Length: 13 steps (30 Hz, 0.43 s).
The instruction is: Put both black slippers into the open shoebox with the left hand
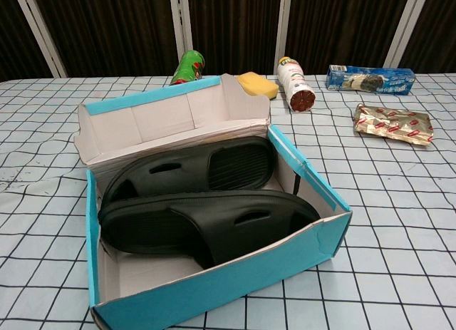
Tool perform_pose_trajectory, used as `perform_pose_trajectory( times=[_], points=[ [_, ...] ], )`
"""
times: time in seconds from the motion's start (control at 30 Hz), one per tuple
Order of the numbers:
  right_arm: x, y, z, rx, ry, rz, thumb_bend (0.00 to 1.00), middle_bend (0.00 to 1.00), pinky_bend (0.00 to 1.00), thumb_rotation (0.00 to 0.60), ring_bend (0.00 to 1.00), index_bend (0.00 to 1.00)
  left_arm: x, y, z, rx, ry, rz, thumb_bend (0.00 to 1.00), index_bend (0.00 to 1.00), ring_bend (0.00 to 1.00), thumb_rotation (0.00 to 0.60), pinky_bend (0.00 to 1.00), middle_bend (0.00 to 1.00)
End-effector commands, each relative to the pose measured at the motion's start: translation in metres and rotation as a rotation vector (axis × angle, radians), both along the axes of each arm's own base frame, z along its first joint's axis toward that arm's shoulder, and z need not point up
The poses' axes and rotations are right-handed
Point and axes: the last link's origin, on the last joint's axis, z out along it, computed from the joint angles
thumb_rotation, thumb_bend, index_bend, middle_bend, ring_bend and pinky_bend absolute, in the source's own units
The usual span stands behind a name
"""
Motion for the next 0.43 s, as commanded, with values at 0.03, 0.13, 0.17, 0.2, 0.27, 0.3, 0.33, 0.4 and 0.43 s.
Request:
perform_pose_trajectory(
  times=[0.03, 0.13, 0.17, 0.2, 0.27, 0.3, 0.33, 0.4, 0.43],
  points=[
    [0.001, 0.001, 0.000, 0.001, 0.008, 0.009, 0.31, 0.10, 0.04, 0.600, 0.13, 0.10, -0.056, -0.010, 0.010, 0.120, -0.038, 0.145, 0.30, 0.12, 0.00, 0.600, 0.05, 0.03],
    [0.001, 0.001, 0.000, -0.002, 0.012, 0.016, 0.31, 0.10, 0.04, 0.600, 0.13, 0.10, -0.064, -0.009, 0.010, 0.106, -0.038, 0.156, 0.30, 0.11, 0.00, 0.600, 0.04, 0.02],
    [0.001, 0.001, 0.000, -0.004, 0.018, 0.016, 0.31, 0.10, 0.04, 0.600, 0.13, 0.10, -0.067, -0.008, 0.012, 0.110, -0.043, 0.161, 0.30, 0.11, 0.00, 0.600, 0.04, 0.02],
    [0.001, 0.001, 0.000, -0.005, 0.019, 0.017, 0.31, 0.10, 0.04, 0.600, 0.13, 0.10, -0.068, -0.008, 0.012, 0.107, -0.044, 0.166, 0.30, 0.11, 0.00, 0.600, 0.04, 0.02],
    [0.002, 0.001, -0.001, -0.007, 0.020, 0.017, 0.31, 0.10, 0.04, 0.600, 0.13, 0.10, -0.070, -0.008, 0.012, 0.091, -0.054, 0.173, 0.30, 0.10, 0.00, 0.600, 0.04, 0.02],
    [0.002, 0.002, -0.001, -0.007, 0.021, 0.018, 0.31, 0.10, 0.04, 0.600, 0.13, 0.10, -0.071, -0.008, 0.012, 0.087, -0.059, 0.173, 0.30, 0.10, 0.00, 0.600, 0.04, 0.02],
    [0.003, 0.002, -0.001, -0.006, 0.022, 0.018, 0.31, 0.10, 0.04, 0.600, 0.13, 0.10, -0.072, -0.007, 0.012, 0.084, -0.061, 0.172, 0.30, 0.10, 0.00, 0.600, 0.04, 0.02],
    [0.004, 0.002, -0.002, -0.005, 0.023, 0.018, 0.31, 0.10, 0.04, 0.600, 0.13, 0.10, -0.073, -0.007, 0.011, 0.076, -0.064, 0.165, 0.30, 0.10, 0.00, 0.600, 0.04, 0.02],
    [0.004, 0.001, -0.002, -0.004, 0.026, 0.019, 0.31, 0.10, 0.04, 0.600, 0.13, 0.10, -0.073, -0.006, 0.012, 0.078, -0.066, 0.159, 0.30, 0.10, 0.00, 0.600, 0.04, 0.02]
  ],
)
